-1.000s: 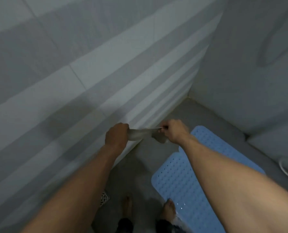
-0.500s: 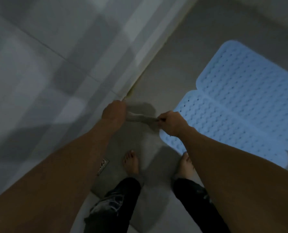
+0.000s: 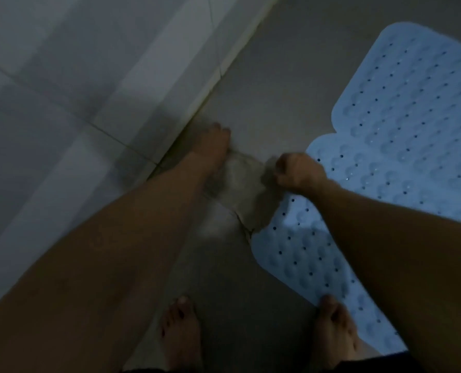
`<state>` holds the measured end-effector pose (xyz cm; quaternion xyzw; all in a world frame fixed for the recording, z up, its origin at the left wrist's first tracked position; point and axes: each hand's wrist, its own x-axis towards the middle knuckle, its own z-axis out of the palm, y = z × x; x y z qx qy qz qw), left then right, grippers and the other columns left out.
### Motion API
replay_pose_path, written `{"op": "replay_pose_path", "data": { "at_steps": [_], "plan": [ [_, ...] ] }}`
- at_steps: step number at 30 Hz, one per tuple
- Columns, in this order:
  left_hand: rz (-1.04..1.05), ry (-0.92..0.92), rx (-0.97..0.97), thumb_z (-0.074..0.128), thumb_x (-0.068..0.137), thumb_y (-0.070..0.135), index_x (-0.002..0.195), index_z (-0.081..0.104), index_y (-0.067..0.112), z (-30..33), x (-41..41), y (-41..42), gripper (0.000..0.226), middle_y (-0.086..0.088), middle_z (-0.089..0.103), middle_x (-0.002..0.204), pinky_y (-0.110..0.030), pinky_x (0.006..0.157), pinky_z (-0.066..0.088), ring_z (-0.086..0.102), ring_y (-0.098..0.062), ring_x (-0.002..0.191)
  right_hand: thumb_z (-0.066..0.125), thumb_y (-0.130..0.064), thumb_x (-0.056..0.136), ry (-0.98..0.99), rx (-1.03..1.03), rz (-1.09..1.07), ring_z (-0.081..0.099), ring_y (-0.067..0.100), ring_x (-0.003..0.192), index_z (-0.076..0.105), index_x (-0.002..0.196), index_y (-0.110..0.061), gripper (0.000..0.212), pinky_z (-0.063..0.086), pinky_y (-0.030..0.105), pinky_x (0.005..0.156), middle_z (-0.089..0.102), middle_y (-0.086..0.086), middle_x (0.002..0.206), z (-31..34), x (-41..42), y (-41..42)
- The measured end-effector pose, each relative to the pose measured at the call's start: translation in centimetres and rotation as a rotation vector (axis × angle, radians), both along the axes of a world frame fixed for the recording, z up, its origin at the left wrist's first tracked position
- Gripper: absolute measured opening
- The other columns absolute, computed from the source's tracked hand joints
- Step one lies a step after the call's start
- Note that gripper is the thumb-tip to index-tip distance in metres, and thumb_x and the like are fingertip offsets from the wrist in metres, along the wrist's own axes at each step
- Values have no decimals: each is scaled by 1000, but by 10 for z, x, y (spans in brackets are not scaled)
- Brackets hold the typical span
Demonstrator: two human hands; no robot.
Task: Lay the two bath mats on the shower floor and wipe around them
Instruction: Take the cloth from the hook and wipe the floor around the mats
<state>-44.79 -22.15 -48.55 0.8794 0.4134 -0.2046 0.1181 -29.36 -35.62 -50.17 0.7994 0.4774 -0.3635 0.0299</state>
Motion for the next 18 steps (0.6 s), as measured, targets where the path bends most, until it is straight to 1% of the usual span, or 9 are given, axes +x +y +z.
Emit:
{"op": "replay_pose_path", "data": {
  "at_steps": [3, 5, 7, 9, 12, 14, 15, 16, 18],
  "plan": [
    [28, -190, 80, 49, 92, 2, 137, 42, 4, -28, 3, 6, 46, -21, 44, 133, -44, 89, 46, 53, -37, 109, 61, -36, 90, -131, 265, 22, 57, 36, 111, 60, 126, -9, 45, 48, 46, 94, 59, 17, 122, -12, 11, 7],
    [11, -337, 197, 53, 85, 0, 119, 53, -1, -45, -6, -1, 34, -23, 53, 115, -43, 75, 50, 57, -38, 93, 58, -29, 92, -154, 424, 24, 57, 36, 109, 64, 121, -7, 37, 45, 43, 91, 61, 16, 120, -23, 9, 6],
    [-29, -399, 291, 57, 77, 0, 101, 58, -1, -61, -24, -12, 23, -23, 57, 99, -40, 65, 47, 57, -38, 80, 56, -27, 92, -187, 560, -1, 56, 35, 106, 68, 113, -7, 31, 46, 42, 88, 62, 15, 113, -35, -3, 1],
    [-50, -368, 289, 54, 82, 4, 105, 58, 1, -71, -40, -24, 24, -22, 57, 107, -41, 75, 45, 56, -38, 92, 56, -22, 91, -203, 664, -33, 56, 34, 99, 70, 105, -6, 25, 46, 41, 84, 62, 15, 106, -43, -26, -6],
    [-84, -321, 191, 48, 92, 12, 131, 49, 1, -82, -53, -37, 41, -21, 47, 137, -42, 106, 33, 44, -37, 126, 48, -20, 87, -165, 698, -66, 58, 38, 89, 68, 101, -2, 30, 48, 41, 77, 61, 19, 101, -52, -72, -23],
    [-93, -323, 153, 41, 99, 19, 145, 36, 3, -91, -56, -38, 49, -17, 32, 153, -40, 117, 19, 30, -32, 141, 47, -21, 83, -170, 676, -93, 60, 40, 97, 65, 110, 0, 38, 49, 42, 86, 61, 23, 112, -65, -95, -33],
    [-111, -323, 131, 37, 101, 23, 149, 30, 5, -97, -56, -36, 52, -14, 24, 157, -39, 118, 14, 24, -29, 144, 46, -23, 86, -139, 633, -136, 56, 41, 113, 60, 123, 1, 46, 44, 44, 99, 57, 25, 127, -71, -103, -35],
    [-138, -318, 115, 32, 103, 27, 151, 24, 6, -103, -57, -33, 53, -11, 17, 160, -38, 120, 11, 18, -27, 147, 40, -29, 93, -108, 573, -186, 43, 39, 133, 48, 139, 1, 56, 31, 44, 113, 44, 26, 144, -76, -109, -37],
    [-189, -302, 100, 21, 104, 32, 154, 10, 9, -114, -58, -29, 57, -7, 4, 162, -36, 122, 4, 5, -22, 150, 20, -42, 101, -95, 464, -214, 4, 28, 152, 13, 156, -5, 66, 1, 40, 123, 6, 16, 164, -88, -116, -38]
  ]
}}
